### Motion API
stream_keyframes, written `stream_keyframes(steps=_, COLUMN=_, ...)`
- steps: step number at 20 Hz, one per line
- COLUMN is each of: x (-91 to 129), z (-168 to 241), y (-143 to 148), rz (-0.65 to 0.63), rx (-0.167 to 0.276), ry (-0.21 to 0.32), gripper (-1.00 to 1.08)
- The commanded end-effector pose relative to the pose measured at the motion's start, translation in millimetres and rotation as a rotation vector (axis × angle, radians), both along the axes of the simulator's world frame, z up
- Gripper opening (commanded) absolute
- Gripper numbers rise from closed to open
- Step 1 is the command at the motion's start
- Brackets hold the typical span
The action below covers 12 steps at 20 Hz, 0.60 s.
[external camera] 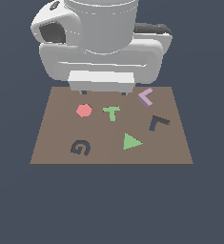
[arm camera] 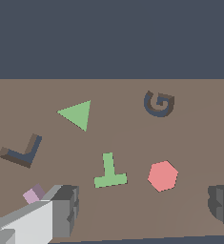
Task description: Insert a designated object into the corresponding slot on a board.
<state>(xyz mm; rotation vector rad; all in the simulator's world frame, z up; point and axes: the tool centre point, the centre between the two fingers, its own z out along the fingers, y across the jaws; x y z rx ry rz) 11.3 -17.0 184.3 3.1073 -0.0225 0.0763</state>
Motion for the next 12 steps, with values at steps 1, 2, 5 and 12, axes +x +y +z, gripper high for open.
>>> stream_keyframes(steps=1, x=0.0, z=0.0, y=0.0, rz=0.000, rx=0.000, ry=0.000, gripper=1.00)
stream_keyframes(steps=2, x=-0.1, z=-0.3, y=0.4, rz=0.001, rx=0.000, ry=0.000, gripper=1.00)
stream_keyframes(steps=5, x=-1.5, z=-5.0, y=6.7, rz=0.022, rx=0.001, ry=0.002, gripper=1.00)
stream_keyframes(steps=12, x=-15.7, z=-37.7, y=49.5, rz=0.170, rx=0.006, ry=0.016, gripper=1.00)
